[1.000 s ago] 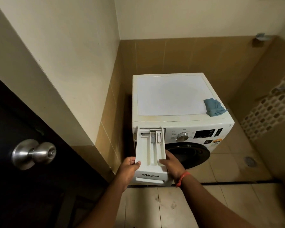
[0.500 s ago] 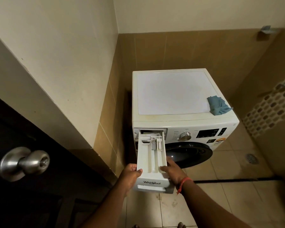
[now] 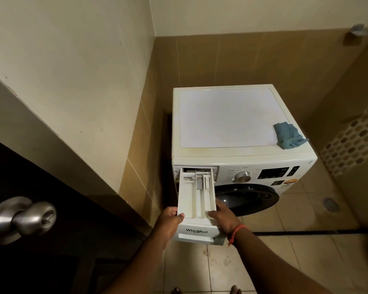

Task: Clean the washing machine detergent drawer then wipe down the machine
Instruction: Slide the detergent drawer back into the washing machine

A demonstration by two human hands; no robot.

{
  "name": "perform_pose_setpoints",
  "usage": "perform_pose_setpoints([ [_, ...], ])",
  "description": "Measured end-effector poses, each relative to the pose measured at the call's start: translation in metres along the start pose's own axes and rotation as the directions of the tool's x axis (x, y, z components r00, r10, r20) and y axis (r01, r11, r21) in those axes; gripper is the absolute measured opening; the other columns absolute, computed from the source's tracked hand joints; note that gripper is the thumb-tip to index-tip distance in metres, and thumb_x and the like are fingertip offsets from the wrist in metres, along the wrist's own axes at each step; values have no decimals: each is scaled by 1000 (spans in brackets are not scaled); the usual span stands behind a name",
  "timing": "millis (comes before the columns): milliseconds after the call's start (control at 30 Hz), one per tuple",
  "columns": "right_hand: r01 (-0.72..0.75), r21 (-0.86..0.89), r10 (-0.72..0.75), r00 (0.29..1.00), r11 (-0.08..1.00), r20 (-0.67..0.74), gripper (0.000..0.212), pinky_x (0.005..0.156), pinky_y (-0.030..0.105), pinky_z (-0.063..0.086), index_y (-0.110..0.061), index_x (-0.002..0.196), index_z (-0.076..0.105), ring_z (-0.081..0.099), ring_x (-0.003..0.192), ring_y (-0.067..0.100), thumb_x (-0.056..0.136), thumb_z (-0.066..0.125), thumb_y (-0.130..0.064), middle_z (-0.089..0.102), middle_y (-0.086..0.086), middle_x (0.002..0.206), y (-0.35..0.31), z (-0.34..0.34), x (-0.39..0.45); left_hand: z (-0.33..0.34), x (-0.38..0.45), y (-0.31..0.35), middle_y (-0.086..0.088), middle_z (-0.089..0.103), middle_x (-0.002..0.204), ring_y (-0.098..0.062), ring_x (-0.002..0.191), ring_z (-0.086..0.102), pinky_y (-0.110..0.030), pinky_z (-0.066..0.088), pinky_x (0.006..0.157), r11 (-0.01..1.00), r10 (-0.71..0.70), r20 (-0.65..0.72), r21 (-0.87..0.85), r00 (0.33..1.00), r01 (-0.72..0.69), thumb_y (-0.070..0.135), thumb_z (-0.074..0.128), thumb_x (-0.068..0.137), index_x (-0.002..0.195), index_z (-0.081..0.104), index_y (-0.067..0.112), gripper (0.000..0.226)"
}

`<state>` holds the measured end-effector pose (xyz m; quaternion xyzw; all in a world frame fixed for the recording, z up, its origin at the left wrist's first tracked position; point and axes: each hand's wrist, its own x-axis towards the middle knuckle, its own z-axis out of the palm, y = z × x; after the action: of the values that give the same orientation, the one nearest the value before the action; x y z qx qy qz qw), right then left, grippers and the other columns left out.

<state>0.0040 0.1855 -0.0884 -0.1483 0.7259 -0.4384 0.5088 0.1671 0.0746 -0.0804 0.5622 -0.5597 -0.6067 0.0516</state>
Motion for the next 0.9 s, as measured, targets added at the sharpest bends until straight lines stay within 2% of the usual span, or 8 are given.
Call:
perform_pose_setpoints([
  [200, 12, -88, -9, 999, 996, 36, 54, 98, 48, 51, -24, 127, 54, 63, 109, 25, 84, 54, 8, 68, 5, 115, -6, -4, 15, -2, 5, 15, 7, 66, 107, -7, 92, 60, -26, 44, 78, 999, 28, 32, 43, 999, -30, 23, 65, 93, 108, 57, 22, 17],
  [367, -9, -187, 10, 1000, 982, 7, 62, 94, 35, 52, -25, 135, 51, 62, 108, 22, 86, 48, 14, 66, 3, 115, -13, -9, 28, -11, 11, 14, 15, 59, 121, -5, 107, 57, -19, 43, 82, 948, 112, 249, 263, 962, -178, 37, 71, 87, 132, 49, 27, 51],
  [433, -12, -221, 8, 1000, 975, -18, 64, 94, 33, 50, -25, 135, 51, 62, 108, 21, 85, 45, 15, 66, 2, 114, -13, -10, 36, -12, 14, 12, 12, 56, 136, -7, 118, 54, -21, 43, 92, 912, 147, 283, 332, 948, -241, 35, 74, 85, 142, 43, 28, 65],
  [533, -38, -267, 16, 996, 963, -84, 66, 102, 36, 47, -25, 136, 51, 59, 115, 25, 84, 45, 15, 65, 3, 119, -12, -8, 47, -9, 20, 10, 6, 45, 148, -16, 134, 44, -30, 39, 108, 845, 187, 204, 465, 961, -263, 31, 74, 85, 150, 34, 27, 76],
  [633, -51, -265, 9, 988, 963, -156, 53, 101, 36, 47, -22, 131, 54, 60, 111, 22, 88, 49, 9, 65, 4, 119, -20, -3, 48, -3, 24, 10, 1, 46, 147, -19, 132, 45, -29, 39, 106, 795, 233, 136, 543, 963, -269, 33, 71, 87, 146, 40, 23, 67],
  [733, -1, -287, -66, 972, 958, -224, 35, 100, 35, 47, -18, 130, 54, 59, 111, 23, 96, 53, -7, 63, 5, 121, -26, 0, 42, 4, 28, 13, 0, 54, 136, -17, 119, 52, -23, 40, 90, 787, 268, 101, 551, 958, -278, 31, 67, 91, 136, 50, 19, 50],
  [833, 84, -340, -161, 965, 937, -206, 36, 102, 39, 47, -22, 134, 50, 55, 117, 18, 98, 53, -29, 55, -3, 129, -19, 3, 25, 7, 35, 16, 0, 57, 125, -13, 100, 52, -23, 38, 79, 772, 316, 76, 559, 946, -303, 29, 66, 91, 119, 56, 17, 32],
  [900, 128, -398, -224, 953, 908, -204, 35, 96, 38, 50, -26, 129, 54, 56, 110, 13, 96, 56, -39, 54, -7, 123, -10, 3, 12, 8, 37, 17, 1, 57, 122, -13, 97, 52, -24, 40, 76, 755, 332, 78, 576, 940, -314, 29, 66, 91, 115, 57, 17, 28],
])
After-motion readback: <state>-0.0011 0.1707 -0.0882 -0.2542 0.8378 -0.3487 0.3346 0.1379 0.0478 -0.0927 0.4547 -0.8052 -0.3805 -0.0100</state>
